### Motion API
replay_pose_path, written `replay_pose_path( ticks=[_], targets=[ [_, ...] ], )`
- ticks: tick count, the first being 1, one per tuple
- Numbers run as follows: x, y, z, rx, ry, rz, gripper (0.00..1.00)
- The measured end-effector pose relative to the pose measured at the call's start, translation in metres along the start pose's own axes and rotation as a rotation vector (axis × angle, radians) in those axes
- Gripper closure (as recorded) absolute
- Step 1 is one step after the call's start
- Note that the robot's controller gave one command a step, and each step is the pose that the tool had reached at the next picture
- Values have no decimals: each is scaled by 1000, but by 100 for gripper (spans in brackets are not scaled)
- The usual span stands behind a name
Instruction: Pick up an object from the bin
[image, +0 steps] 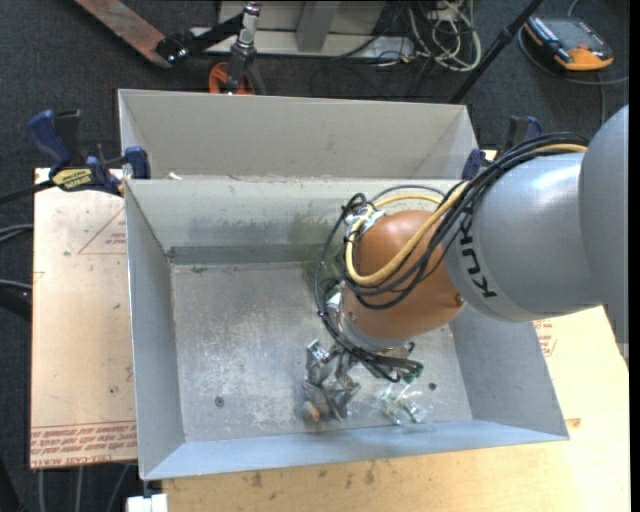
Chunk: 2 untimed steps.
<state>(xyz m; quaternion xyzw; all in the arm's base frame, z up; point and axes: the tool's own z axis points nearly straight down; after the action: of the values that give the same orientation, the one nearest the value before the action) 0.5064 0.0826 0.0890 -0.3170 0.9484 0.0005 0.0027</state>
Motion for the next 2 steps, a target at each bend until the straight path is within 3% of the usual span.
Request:
replay_pose_path(
  ticks=[1, 2],
  targets=[
    [2, 1, -14, -5, 9, 1, 100],
    [1, 1, -33, -3, 6, 2, 100]
  ],
)
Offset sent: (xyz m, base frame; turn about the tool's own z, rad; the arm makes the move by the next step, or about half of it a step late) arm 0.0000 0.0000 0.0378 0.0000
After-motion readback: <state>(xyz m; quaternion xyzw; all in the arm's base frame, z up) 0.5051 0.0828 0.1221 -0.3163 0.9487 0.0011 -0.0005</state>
